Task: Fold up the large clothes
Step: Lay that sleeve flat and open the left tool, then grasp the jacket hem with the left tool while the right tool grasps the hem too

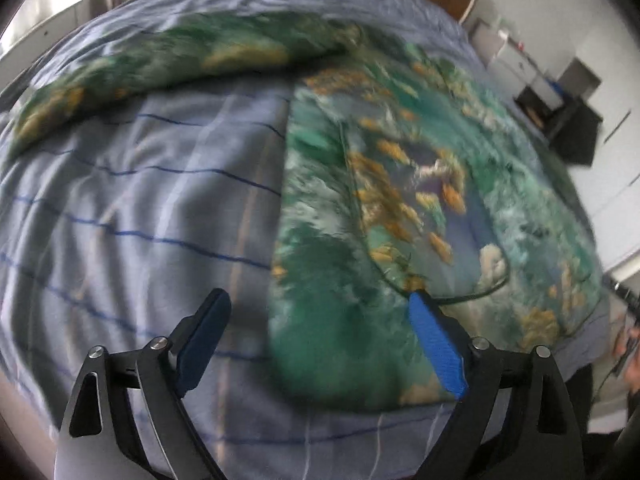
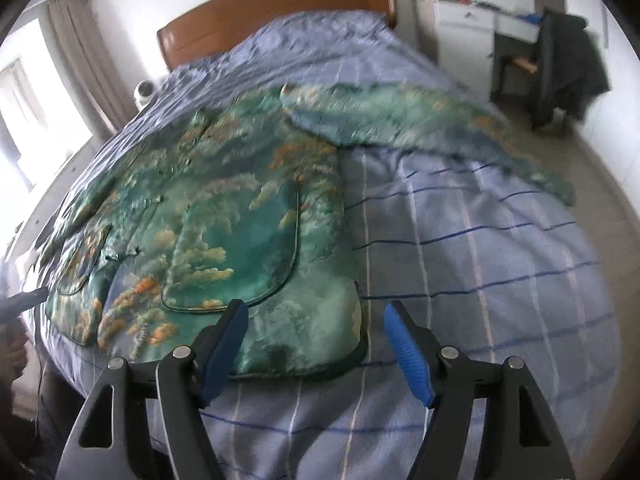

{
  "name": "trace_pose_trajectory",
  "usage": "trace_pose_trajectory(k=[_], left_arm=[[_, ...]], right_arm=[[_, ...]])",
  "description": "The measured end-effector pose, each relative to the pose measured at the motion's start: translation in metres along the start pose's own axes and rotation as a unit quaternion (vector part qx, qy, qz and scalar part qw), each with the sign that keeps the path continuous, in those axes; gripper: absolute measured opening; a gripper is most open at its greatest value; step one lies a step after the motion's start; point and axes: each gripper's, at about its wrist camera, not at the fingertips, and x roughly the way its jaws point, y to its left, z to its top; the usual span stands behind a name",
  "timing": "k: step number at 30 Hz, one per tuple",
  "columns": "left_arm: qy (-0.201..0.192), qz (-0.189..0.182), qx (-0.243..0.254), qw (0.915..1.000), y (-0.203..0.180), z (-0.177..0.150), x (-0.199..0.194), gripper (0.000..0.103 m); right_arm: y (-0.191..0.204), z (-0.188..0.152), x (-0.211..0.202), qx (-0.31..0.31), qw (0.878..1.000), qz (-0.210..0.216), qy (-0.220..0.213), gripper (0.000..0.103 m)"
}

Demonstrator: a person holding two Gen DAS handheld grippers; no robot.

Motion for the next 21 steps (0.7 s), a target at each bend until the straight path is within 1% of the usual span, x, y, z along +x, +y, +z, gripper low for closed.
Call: trace_pose_trajectory(k=[2, 4, 5, 6, 7, 9, 10, 11, 12, 14, 18, 21], left_arm=[[0.002, 0.007, 0.003, 1.0, -0.003, 0.001, 0.006, 0.099], [0.008, 0.01, 0.007, 0.9999, -0.005, 0.001, 0.01, 0.099], [0.011, 0.011, 0.007, 0.9999, -0.006, 0.002, 0.014, 0.099], [0.013, 0.009, 0.004, 0.9999, -0.007, 0.004, 0.017, 0.096], [0.018, 0.001, 0.001, 0.9998, -0.008, 0.005, 0.018, 0.089], [0.031, -0.024, 0.004, 0.9992, -0.012, 0.005, 0.022, 0.045], [0.028, -0.026, 0.015, 0.9992, -0.018, 0.006, 0.02, 0.036], [0.026, -0.018, 0.028, 0.9991, -0.022, 0.005, 0.019, 0.026], [0.026, -0.016, 0.035, 0.9989, -0.026, 0.006, 0.018, 0.02], [0.024, -0.016, 0.044, 0.9986, -0.03, 0.005, 0.016, 0.017], [0.026, -0.026, 0.047, 0.9982, -0.021, -0.002, 0.007, 0.015], [0.034, -0.027, 0.051, 0.9978, -0.008, -0.008, -0.004, 0.015]], right_arm=[[-0.004, 0.004, 0.017, -0.003, 1.0, 0.014, 0.016, 0.072], [-0.01, 0.006, 0.033, -0.006, 0.999, 0.021, 0.024, 0.072], [-0.012, 0.007, 0.041, -0.007, 0.999, 0.035, 0.033, 0.072], [-0.015, 0.008, 0.051, -0.006, 0.998, 0.048, 0.048, 0.072], [-0.016, 0.008, 0.058, -0.003, 0.997, 0.057, 0.057, 0.072], [-0.017, 0.007, 0.065, 0.005, 0.995, 0.079, 0.067, 0.071], [-0.015, 0.008, 0.066, 0.005, 0.994, 0.09, 0.068, 0.05], [-0.012, 0.009, 0.065, -0.001, 0.992, 0.101, 0.073, 0.026], [-0.006, 0.01, 0.062, -0.015, 0.993, 0.091, 0.072, 0.019], [0.001, 0.01, 0.055, -0.029, 0.994, 0.079, 0.066, 0.014], [0.008, 0.006, 0.033, -0.039, 0.995, 0.078, 0.054, 0.013], [0.012, -0.003, 0.021, -0.041, 0.994, 0.08, 0.058, 0.013]])
